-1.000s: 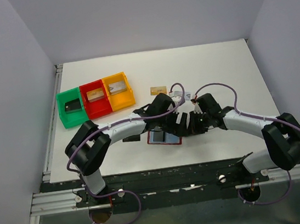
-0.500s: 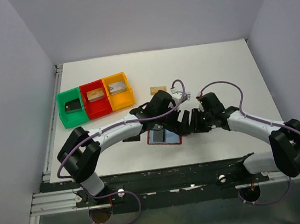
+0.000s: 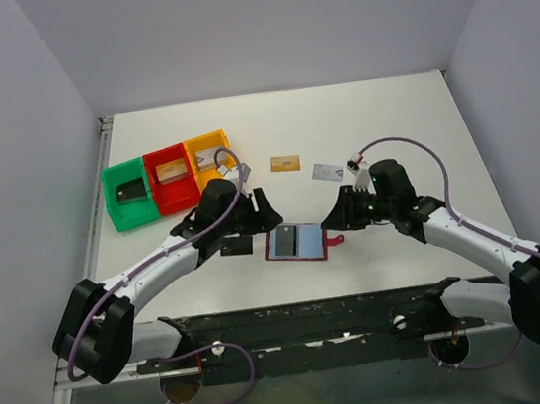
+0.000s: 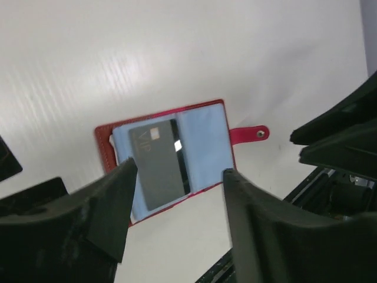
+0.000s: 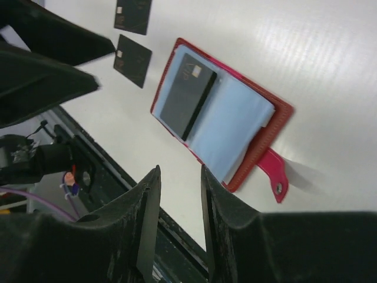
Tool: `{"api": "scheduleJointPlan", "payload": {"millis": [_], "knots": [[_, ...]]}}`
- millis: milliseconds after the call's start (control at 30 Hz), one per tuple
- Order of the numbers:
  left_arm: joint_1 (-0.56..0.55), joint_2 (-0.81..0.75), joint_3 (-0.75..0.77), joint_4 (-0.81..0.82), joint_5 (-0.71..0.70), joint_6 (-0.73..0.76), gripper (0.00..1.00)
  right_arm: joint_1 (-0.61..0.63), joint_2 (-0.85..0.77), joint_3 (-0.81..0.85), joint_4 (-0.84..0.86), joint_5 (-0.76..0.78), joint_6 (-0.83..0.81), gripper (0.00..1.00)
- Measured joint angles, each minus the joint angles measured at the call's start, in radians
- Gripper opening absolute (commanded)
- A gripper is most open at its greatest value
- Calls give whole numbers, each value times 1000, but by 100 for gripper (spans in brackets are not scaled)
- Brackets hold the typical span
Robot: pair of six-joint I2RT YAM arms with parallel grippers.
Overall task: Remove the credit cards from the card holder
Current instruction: Remove the credit card from the card holder.
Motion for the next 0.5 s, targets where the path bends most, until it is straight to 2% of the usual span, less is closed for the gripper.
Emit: {"api": "scheduleJointPlan", "payload": {"millis": [67, 133, 300, 500], "knots": [[13, 1, -56, -3, -19, -23, 33, 10, 45, 16, 35, -36, 8, 40], [12, 12, -77, -18, -33, -43, 23, 26, 107, 37, 67, -60, 21, 40], [10, 93, -51, -22, -81, -64, 17, 69, 272, 90, 133, -85, 64, 39], [11, 149, -42, -46, -132, -72, 13, 85, 363, 114, 172, -89, 96, 37]]}}
